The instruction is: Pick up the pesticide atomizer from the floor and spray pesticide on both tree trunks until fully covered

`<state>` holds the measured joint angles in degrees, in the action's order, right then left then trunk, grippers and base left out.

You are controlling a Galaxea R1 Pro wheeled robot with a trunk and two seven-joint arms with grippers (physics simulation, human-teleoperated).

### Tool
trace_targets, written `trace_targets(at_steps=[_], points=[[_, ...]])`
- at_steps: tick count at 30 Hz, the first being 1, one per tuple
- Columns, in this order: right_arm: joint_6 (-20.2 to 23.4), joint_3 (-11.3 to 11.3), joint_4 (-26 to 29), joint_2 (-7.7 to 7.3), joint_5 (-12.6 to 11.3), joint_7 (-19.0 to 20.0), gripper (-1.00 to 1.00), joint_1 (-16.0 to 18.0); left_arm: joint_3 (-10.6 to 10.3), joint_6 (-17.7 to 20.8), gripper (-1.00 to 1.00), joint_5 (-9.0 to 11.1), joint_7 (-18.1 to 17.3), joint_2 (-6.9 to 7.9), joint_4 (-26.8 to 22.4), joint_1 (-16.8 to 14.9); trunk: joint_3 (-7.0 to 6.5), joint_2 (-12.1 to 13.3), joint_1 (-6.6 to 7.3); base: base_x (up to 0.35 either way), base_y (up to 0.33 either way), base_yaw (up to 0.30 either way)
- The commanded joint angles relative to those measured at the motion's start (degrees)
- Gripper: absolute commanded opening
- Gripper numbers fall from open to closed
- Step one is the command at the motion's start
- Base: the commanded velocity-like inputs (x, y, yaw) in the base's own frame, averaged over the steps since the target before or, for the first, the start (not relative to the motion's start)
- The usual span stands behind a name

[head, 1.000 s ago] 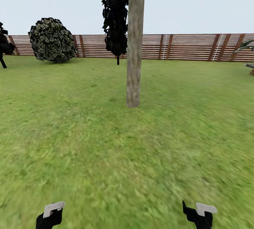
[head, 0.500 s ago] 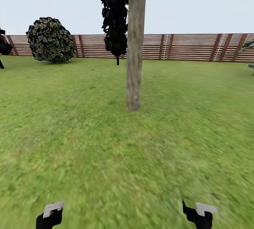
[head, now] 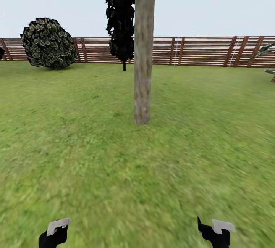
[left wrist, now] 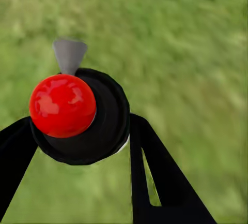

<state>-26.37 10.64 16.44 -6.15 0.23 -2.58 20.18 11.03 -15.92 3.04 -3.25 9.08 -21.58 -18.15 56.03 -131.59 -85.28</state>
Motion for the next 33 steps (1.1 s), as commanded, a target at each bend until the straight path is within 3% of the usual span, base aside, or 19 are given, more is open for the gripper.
trace_targets(at_steps=[1,12,33], points=[[-0.18,-0.01,-0.04,0.0,0.03,-0.14,1.0,0.04,0.21,-0.13,-1.0,0.35,-0.35,-0.02,0.05,-0.04,0.05,-0.02,-0.02,0.338,0.0,0.0],[-0.18,-0.03,-0.07,0.0,0.03,-0.14,1.0,0.04,0.22,-0.16,-1.0,0.36,-0.35,-0.03,0.05,-0.04,0.05,-0.02,-0.02,0.338,0.0,-0.103],[-0.18,-0.01,0.0,0.0,0.03,-0.14,1.0,0.04,0.22,-0.1,-1.0,0.33,-0.35,-0.01,0.05,-0.04,0.05,-0.02,-0.02,0.338,0.0,-0.002]])
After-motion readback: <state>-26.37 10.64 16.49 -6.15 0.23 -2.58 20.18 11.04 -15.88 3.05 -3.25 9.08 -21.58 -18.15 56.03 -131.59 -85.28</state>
